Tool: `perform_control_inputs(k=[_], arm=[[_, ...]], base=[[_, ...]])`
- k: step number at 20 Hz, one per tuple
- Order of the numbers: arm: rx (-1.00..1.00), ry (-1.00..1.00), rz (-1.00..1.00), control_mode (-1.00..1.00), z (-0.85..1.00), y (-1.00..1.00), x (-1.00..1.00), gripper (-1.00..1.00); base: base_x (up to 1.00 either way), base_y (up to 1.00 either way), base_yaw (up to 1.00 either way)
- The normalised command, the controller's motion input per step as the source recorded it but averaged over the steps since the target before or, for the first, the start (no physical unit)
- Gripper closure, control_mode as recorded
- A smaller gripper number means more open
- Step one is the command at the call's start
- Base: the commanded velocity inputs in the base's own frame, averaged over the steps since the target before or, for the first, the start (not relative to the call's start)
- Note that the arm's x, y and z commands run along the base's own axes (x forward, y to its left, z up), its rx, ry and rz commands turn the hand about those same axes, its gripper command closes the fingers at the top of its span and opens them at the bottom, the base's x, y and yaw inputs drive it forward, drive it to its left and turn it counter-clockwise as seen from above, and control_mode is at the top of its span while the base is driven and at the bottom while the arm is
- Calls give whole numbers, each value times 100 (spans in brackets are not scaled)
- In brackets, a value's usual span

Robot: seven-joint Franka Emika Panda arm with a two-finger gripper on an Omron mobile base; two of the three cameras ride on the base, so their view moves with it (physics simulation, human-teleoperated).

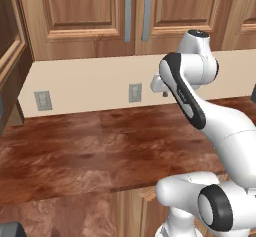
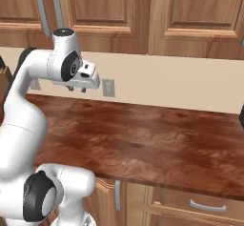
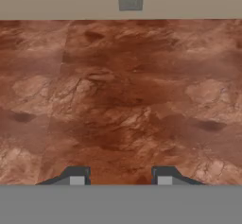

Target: The dining table condiment station is running low on ketchup. Refill the condiment station by opening the cabinet and taking the ketchup from the cabinet and placing it on the dining table.

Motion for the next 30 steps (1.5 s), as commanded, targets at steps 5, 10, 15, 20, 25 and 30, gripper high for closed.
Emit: perform_control_inputs(k=[5, 10, 15, 20, 25, 30], arm=[[-3, -7, 0, -100, 0, 15, -27, -100], [-14, -31, 2, -100, 0, 59, -61, -100], [-10, -70, 0, -100, 12, 40, -74, -100], [0, -57, 0, -100, 58, 5, -8, -100], [4, -44, 2, -100, 70, 0, 38, -100], [12, -33, 13, -100, 58, -16, 63, -100]], base=[[0, 0, 0], [0, 0, 0], [0, 0, 0], [0, 0, 0], [0, 0, 0], [0, 0, 0]])
